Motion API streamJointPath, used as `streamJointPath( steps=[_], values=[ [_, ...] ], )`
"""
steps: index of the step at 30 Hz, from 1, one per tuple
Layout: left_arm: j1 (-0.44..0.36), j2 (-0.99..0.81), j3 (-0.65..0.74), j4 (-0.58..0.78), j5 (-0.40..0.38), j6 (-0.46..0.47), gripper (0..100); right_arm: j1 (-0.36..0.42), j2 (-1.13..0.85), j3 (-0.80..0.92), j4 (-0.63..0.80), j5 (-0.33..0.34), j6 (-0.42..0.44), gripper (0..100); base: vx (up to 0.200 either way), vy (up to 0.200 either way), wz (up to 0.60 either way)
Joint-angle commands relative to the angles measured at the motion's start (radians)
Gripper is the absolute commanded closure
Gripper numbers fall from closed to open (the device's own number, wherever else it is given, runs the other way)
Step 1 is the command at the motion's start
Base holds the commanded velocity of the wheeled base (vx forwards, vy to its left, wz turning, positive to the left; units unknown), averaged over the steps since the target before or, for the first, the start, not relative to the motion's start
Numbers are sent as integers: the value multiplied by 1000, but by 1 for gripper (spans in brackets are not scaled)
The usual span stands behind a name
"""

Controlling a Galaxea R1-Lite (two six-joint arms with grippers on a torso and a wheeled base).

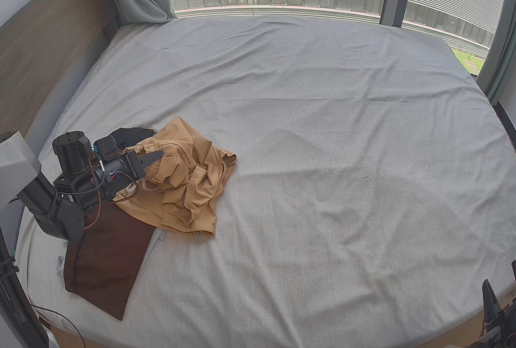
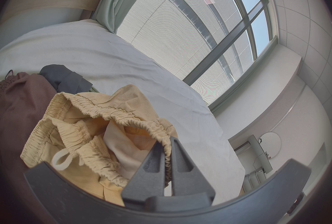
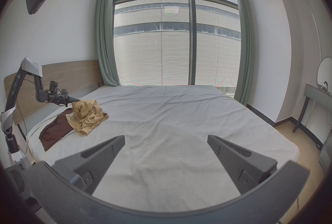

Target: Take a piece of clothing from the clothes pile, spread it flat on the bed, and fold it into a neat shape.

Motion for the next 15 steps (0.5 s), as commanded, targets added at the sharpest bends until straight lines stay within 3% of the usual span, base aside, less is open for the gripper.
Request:
streamJointPath(
  steps=[1, 15],
  values=[
    [-6, -54, 75, -36, -6, 0, 100, 0, -15, 18, 0, -1, 0, 0, 0, 0, 0],
    [-15, -94, 167, -128, -37, 1, 100, 0, -16, 18, 0, -1, -2, 0, 0, 0, 0]
  ],
)
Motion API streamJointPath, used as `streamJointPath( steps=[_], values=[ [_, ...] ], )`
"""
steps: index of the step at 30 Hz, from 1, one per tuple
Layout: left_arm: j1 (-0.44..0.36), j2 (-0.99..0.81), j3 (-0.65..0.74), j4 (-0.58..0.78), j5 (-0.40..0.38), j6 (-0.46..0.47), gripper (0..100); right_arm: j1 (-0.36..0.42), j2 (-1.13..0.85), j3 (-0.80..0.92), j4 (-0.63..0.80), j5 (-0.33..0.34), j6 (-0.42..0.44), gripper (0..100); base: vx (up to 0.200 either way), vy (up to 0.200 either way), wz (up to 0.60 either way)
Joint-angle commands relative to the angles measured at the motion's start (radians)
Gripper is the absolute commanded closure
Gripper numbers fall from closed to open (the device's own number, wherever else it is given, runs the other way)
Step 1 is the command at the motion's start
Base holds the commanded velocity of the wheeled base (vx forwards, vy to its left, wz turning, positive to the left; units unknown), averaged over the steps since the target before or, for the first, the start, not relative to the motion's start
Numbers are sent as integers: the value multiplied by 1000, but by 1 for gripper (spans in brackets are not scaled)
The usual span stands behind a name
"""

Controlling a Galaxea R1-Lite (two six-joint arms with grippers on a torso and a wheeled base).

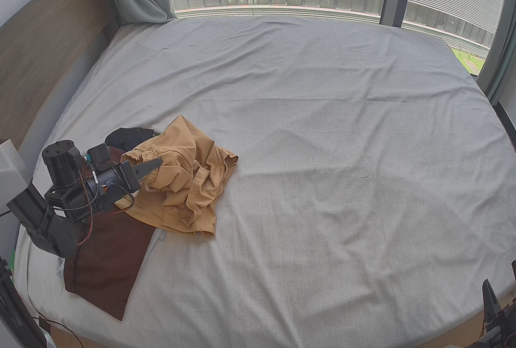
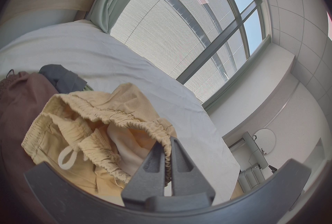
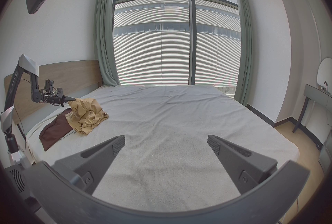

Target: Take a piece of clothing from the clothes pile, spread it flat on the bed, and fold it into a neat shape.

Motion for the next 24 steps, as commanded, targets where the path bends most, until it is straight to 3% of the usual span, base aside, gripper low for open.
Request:
streamJointPath(
  steps=[1, 16, 24],
  values=[
    [-3, -20, 14, -35, 1, 2, 100, 0, -15, 18, 0, 0, 1, 0, 0, 0, 0],
    [-6, -60, 97, -61, 11, -1, 100, 0, -16, 18, 0, 0, 4, 0, 0, 0, 0],
    [-69, -113, 127, -64, 52, -9, 100, 0, -16, 18, 0, 0, 4, 0, 0, 0, 0]
  ],
)
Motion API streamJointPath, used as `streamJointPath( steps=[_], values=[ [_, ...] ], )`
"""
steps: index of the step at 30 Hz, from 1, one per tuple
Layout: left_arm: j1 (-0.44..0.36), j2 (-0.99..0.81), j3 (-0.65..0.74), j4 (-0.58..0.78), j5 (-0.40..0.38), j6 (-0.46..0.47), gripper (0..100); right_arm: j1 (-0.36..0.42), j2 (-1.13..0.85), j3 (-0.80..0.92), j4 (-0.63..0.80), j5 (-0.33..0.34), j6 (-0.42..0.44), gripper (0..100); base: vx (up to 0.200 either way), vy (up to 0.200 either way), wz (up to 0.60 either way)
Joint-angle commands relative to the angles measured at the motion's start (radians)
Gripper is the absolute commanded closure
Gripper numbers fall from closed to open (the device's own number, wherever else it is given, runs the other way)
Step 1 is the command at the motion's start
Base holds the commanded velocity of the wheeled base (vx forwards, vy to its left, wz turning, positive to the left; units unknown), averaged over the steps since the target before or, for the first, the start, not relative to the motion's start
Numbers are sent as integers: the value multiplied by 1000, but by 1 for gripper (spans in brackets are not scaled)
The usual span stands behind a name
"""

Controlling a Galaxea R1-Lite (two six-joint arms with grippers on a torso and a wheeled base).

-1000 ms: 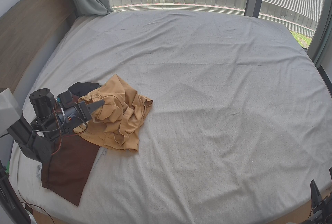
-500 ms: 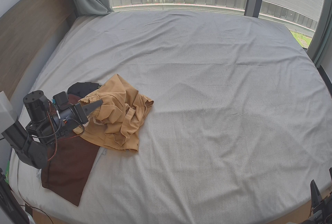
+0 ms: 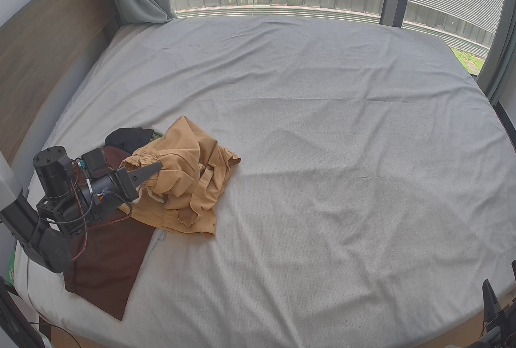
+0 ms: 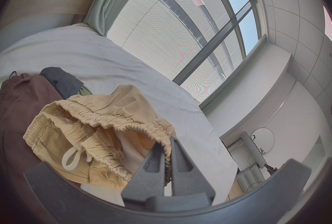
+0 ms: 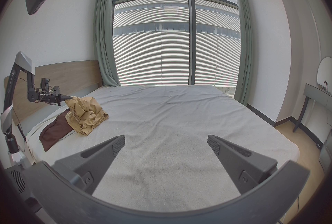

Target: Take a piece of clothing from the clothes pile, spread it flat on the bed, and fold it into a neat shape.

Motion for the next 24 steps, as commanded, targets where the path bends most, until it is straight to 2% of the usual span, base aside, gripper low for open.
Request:
streamJointPath(
  steps=[1, 4, 5, 6, 9, 13, 14, 15, 17, 24],
  values=[
    [-39, -28, 8, -7, 43, -9, 100, 0, -16, 18, 0, 0, 0, 0, 0, 0, 0],
    [-80, -56, 8, -24, 126, -58, 100, 0, -16, 18, 0, 0, -2, 0, 0, 0, 0],
    [-80, -56, 8, -24, 126, -58, 100, 0, -16, 18, 0, 0, -2, 0, 0, 0, 0],
    [-117, -77, 6, -30, 163, -113, 100, 0, -16, 18, 0, 0, 0, 0, 0, 0, 0],
    [-154, -107, 2, -30, 197, -166, 100, 0, -16, 18, 0, 0, 0, 0, 0, 0, 0],
    [-192, -113, 0, -32, 246, -173, 100, 0, -16, 18, 0, 0, 0, 0, 0, 0, 0],
    [-223, -116, 3, -32, 299, -179, 100, 0, -16, 18, 0, 0, 0, 0, 0, 0, 0],
    [-226, -116, 3, -32, 302, -179, 100, 0, -16, 18, 0, 0, 0, 0, 0, 0, 0],
    [-278, -124, 5, -32, 362, -213, 100, 0, -16, 18, 0, 0, 0, 0, 0, 0, 0],
    [-311, -134, -4, -35, 395, -248, 100, 0, -16, 18, 0, 0, 0, 0, 0, 0, 0]
  ],
)
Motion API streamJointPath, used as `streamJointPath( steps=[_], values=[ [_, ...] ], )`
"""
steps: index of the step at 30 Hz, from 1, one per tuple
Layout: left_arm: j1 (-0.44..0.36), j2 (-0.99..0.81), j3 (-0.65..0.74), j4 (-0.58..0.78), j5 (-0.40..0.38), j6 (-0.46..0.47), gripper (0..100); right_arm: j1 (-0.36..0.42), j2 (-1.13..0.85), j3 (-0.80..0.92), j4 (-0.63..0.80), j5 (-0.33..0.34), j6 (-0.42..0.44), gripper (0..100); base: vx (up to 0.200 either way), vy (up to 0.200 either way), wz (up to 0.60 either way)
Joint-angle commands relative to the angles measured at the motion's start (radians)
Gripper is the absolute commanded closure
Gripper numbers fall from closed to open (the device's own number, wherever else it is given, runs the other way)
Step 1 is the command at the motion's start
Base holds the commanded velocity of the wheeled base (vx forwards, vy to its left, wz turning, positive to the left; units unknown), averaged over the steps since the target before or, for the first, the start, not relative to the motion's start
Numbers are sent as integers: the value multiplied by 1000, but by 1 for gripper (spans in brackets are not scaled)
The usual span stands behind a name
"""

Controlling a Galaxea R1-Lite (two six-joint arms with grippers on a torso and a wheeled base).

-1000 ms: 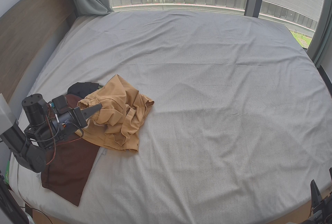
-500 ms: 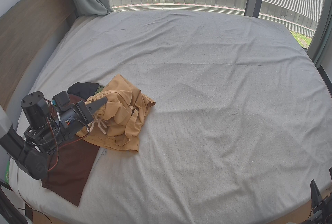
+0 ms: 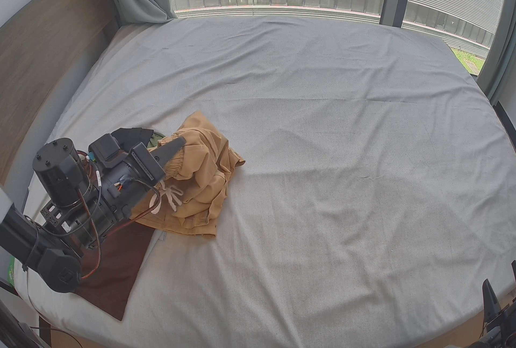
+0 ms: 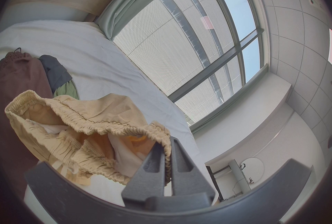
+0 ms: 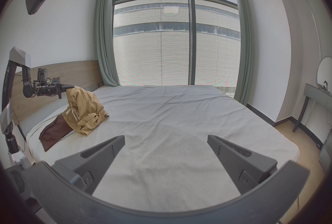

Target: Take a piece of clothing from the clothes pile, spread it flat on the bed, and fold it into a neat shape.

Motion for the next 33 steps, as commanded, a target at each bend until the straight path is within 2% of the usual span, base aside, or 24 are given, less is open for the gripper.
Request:
streamJointPath(
  steps=[1, 2, 7, 10, 17, 28, 33],
  values=[
    [-20, -11, -6, -4, 18, -3, 100, 0, -16, 18, 0, 0, 0, 0, 0, 0, 0],
    [-22, -11, -8, -6, 20, -3, 100, 0, -16, 18, 0, 0, 0, 0, 0, 0, 0],
    [-92, -10, -32, -20, 184, -35, 100, 0, -16, 18, 0, 0, 0, 0, 0, 0, 0],
    [-127, -10, -49, -20, 240, -71, 100, 0, -16, 18, 0, 0, 0, 0, 0, 0, 0],
    [-195, -19, -66, -14, 297, -75, 100, 0, -16, 18, 0, 0, 0, 0, 0, 0, 0],
    [-330, -69, -77, 3, 320, -85, 100, 0, -16, 18, 0, 0, 0, 0, 0, 0, 0],
    [-370, -74, -100, 5, 328, -134, 100, 0, -16, 18, 0, 0, 0, 0, 0, 0, 0]
  ],
)
